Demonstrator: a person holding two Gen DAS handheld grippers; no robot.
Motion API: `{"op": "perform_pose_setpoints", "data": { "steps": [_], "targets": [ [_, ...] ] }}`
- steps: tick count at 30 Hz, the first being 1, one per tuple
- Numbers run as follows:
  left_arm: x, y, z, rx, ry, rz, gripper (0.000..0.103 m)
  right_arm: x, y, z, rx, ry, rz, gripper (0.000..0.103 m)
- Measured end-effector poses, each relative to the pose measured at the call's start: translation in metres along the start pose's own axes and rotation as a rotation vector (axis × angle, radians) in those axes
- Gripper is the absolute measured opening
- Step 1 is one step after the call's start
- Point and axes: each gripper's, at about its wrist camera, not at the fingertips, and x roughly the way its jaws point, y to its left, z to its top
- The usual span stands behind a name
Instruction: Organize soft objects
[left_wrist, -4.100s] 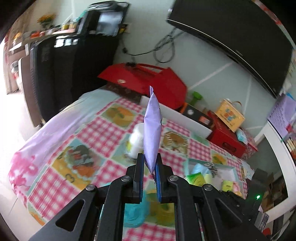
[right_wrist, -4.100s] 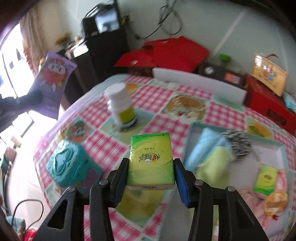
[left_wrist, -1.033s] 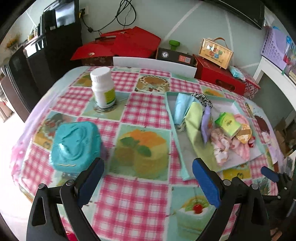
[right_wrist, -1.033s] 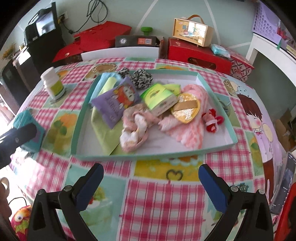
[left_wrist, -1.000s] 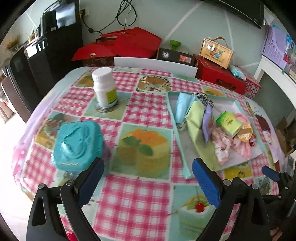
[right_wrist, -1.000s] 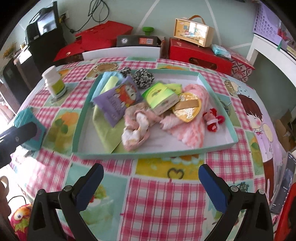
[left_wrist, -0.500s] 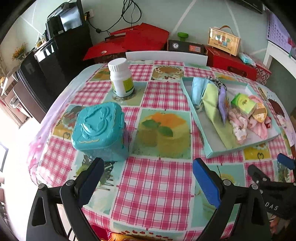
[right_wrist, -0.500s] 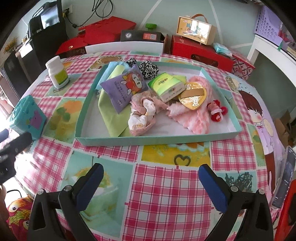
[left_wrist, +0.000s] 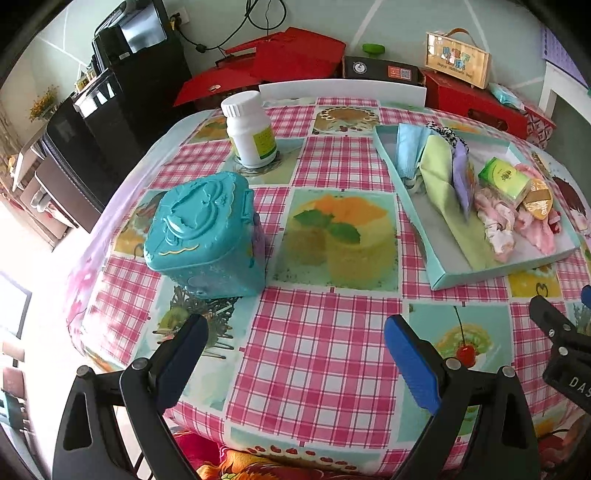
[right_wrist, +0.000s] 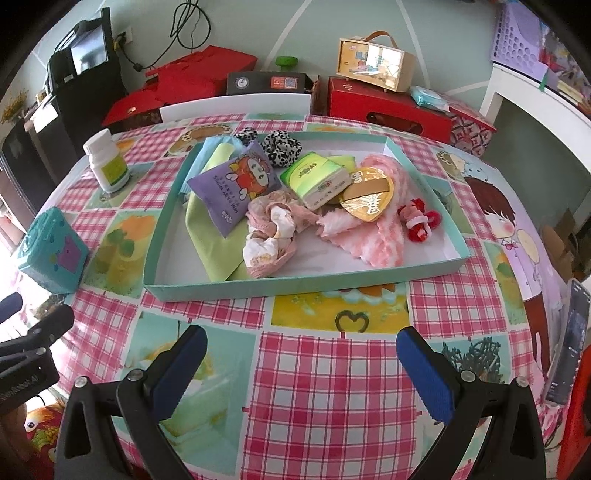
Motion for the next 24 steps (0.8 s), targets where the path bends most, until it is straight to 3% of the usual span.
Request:
{"op": "perform_pose_setpoints", "data": {
  "steps": [24],
  "targets": [
    [-0.0036,0.0021,-0.002,-0.011,-0.029,0.032,0.096,-0.0015,-0.0074,-0.0016,0.033,-0.007,-0.025,0.103]
  ]
}}
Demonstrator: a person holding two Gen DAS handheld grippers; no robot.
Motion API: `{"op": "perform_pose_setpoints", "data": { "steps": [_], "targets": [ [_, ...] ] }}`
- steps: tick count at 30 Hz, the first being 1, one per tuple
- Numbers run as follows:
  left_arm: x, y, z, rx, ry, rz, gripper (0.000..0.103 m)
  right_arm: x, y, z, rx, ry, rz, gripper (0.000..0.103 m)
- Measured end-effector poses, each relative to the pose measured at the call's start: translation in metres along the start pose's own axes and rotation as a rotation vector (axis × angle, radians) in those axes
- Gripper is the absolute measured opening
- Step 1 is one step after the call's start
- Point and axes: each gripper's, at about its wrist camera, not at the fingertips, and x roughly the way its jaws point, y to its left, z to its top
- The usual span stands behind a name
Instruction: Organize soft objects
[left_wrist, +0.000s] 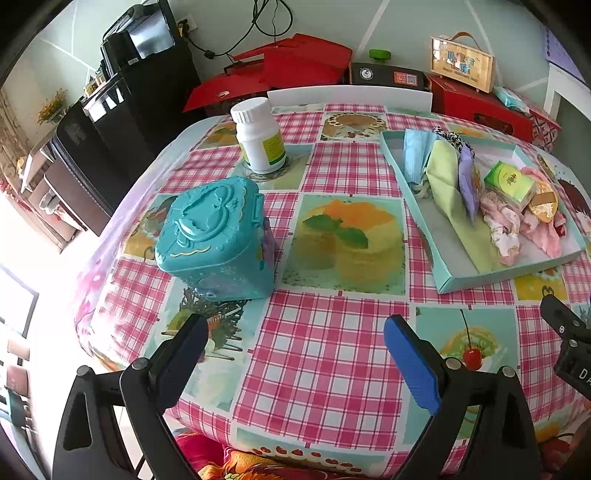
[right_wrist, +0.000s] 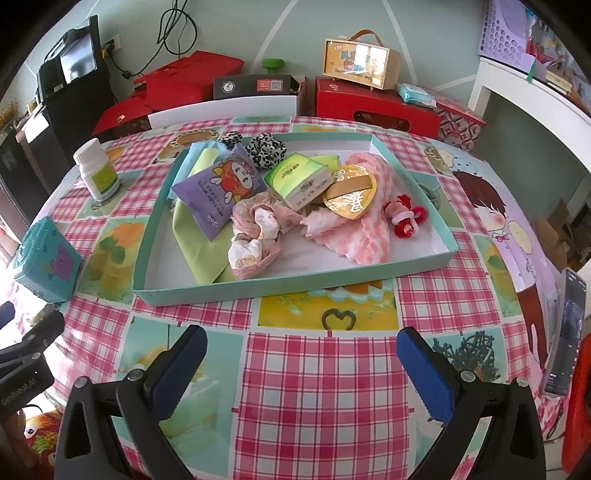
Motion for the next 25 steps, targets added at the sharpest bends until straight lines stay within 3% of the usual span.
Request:
{"op": "perform_pose_setpoints", "data": {
  "steps": [25],
  "targets": [
    [-0.0036,-0.0003,-0.0012,-0.005,-0.02,-0.004,0.096,-0.0028,0.0028,0.0006,-0.018,-0.009,-0.027,0.103]
  ]
}}
